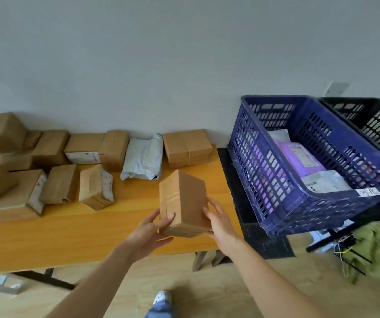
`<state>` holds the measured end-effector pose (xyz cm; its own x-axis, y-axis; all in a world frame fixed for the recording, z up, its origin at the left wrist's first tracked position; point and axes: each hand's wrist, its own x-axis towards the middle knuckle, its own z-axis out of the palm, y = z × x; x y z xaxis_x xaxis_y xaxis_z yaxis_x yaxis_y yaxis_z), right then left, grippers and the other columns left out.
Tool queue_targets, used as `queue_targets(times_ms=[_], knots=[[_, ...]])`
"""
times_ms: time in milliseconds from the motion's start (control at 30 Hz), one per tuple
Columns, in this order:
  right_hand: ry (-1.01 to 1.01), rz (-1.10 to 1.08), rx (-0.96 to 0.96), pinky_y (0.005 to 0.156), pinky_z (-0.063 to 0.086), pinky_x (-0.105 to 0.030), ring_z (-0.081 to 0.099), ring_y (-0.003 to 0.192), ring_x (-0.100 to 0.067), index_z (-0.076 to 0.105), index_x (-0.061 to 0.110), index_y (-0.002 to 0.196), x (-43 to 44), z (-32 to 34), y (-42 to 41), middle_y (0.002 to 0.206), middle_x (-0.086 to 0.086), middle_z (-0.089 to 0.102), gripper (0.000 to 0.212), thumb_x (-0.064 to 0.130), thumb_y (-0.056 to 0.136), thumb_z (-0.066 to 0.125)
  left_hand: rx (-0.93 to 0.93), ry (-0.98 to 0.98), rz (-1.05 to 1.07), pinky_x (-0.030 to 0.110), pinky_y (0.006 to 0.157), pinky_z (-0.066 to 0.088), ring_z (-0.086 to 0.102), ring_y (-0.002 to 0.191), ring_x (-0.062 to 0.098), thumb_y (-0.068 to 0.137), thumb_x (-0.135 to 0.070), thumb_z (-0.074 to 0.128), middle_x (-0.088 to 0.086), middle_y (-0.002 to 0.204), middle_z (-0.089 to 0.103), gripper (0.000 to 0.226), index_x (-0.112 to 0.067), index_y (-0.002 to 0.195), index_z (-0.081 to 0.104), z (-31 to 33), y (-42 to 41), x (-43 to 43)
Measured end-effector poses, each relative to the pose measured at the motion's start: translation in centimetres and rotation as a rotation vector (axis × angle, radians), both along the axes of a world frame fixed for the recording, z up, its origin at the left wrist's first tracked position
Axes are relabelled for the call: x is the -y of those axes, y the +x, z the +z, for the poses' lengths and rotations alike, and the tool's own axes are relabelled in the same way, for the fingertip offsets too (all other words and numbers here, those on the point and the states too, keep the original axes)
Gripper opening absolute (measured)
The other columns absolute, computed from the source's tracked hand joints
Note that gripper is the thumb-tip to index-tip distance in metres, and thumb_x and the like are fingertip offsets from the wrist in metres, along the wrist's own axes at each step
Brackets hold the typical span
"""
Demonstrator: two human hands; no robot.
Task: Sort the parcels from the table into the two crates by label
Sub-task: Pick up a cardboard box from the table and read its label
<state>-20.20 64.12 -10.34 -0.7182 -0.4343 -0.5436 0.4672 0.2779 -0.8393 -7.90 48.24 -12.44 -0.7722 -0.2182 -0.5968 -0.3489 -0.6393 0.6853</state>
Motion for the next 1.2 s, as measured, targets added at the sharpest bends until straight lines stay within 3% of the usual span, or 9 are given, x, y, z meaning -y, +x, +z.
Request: queue_targets(times_ms=[100, 167, 233, 433, 567, 667, 800, 967, 1200], knots=[[-0.003, 0.070, -0.015, 0.094, 0.049, -0.038, 0.052, 0.117, -0.017, 0.040, 0.034, 0.141, -0.7, 0.8, 1.2, 0.136, 0.003, 0.052, 0.049, 0.047, 0.095, 0.051, -0.034, -0.055, -0.035, 0.052, 0.104, 0.042, 0.063, 0.110, 0.029, 0.061, -0.026, 0.089, 0.004, 0.124, 0.063, 0.069, -0.036, 0.119, 0.053, 1.7, 1.5, -1.9], [0.000, 0.116, -0.019, 0.108, 0.038, -0.046, 0.047, 0.127, -0.018, 0.041, 0.033, 0.141, -0.9, 1.2, 1.8, 0.141, 0.005, 0.049, 0.079, 0.074, 0.074, 0.057, -0.044, -0.091, -0.033, 0.052, 0.102, 0.044, 0.064, 0.109, 0.028, 0.060, -0.025, 0.090, 0.003, 0.122, 0.064, 0.067, -0.038, 0.115, 0.053, 2.7, 2.3, -2.6], [-0.029, 0.142, -0.018, 0.109, 0.037, -0.046, 0.049, 0.125, -0.017, 0.043, 0.034, 0.140, -1.0, 1.7, 2.4, 0.138, 0.007, 0.052, 0.098, 0.086, 0.059, 0.058, -0.050, -0.127, -0.026, 0.051, 0.100, 0.046, 0.064, 0.110, 0.027, 0.067, -0.022, 0.084, 0.004, 0.124, 0.063, 0.067, -0.037, 0.122, 0.050, 3.4, 3.0, -2.9], [-0.102, 0.266, -0.016, 0.109, 0.037, -0.045, 0.051, 0.121, -0.014, 0.035, 0.034, 0.144, 0.0, 4.0, 4.9, 0.136, 0.009, 0.052, 0.116, 0.090, 0.047, 0.062, -0.074, -0.224, -0.009, 0.051, 0.100, 0.047, 0.062, 0.111, 0.024, 0.067, -0.025, 0.081, 0.001, 0.128, 0.058, 0.077, -0.039, 0.131, 0.042, 5.8, 5.1, -2.4], [-0.133, 0.321, -0.052, 0.097, 0.045, -0.034, 0.054, 0.116, -0.013, 0.037, 0.032, 0.144, 1.7, 4.9, 6.9, 0.132, 0.008, 0.056, 0.105, 0.077, 0.056, 0.071, -0.081, -0.262, -0.039, 0.049, 0.101, 0.046, 0.062, 0.112, 0.024, 0.074, -0.034, 0.075, 0.000, 0.127, 0.061, 0.065, -0.043, 0.128, 0.042, 6.7, 6.9, -0.6], [-0.143, 0.300, -0.088, 0.093, 0.048, -0.033, 0.058, 0.113, -0.013, 0.042, 0.030, 0.141, 3.4, 4.9, 8.6, 0.128, 0.008, 0.060, 0.088, 0.067, 0.068, 0.072, -0.061, -0.251, -0.040, 0.046, 0.097, 0.046, 0.062, 0.113, 0.025, 0.090, -0.051, 0.054, 0.002, 0.130, 0.059, 0.045, -0.043, 0.133, 0.042, 6.8, 8.2, 1.2], [-0.184, 0.244, -0.023, 0.077, 0.047, -0.031, 0.060, 0.105, -0.019, 0.051, 0.025, 0.132, 5.6, 5.6, 11.1, 0.122, -0.003, 0.063, 0.056, 0.053, 0.084, 0.063, -0.013, -0.336, -0.013, 0.049, 0.105, 0.040, 0.055, 0.118, 0.025, 0.096, -0.059, 0.034, 0.000, 0.138, 0.052, 0.047, -0.046, 0.141, 0.036, 6.4, 10.5, 3.5], [-0.327, 0.218, 0.138, 0.094, 0.046, -0.041, 0.061, 0.111, -0.026, 0.060, 0.023, 0.124, 7.7, 5.7, 14.1, 0.116, -0.009, 0.069, 0.039, 0.046, 0.097, 0.046, -0.063, -0.333, -0.074, 0.051, 0.097, 0.047, 0.057, 0.119, 0.023, 0.089, -0.070, 0.038, -0.011, 0.129, 0.055, 0.044, -0.065, 0.131, 0.029, 6.7, 13.0, 5.0], [-0.356, 0.094, -0.043, 0.082, 0.056, -0.038, 0.065, 0.109, -0.024, 0.053, 0.034, 0.130, 8.8, 5.8, 14.7, 0.123, -0.003, 0.065, 0.039, 0.014, 0.096, 0.057, -0.016, -0.311, 0.089, 0.050, 0.092, 0.052, 0.064, 0.107, 0.024, 0.094, -0.039, 0.057, 0.004, 0.119, 0.063, 0.043, -0.023, 0.133, 0.045, 6.2, 14.8, 7.8]])
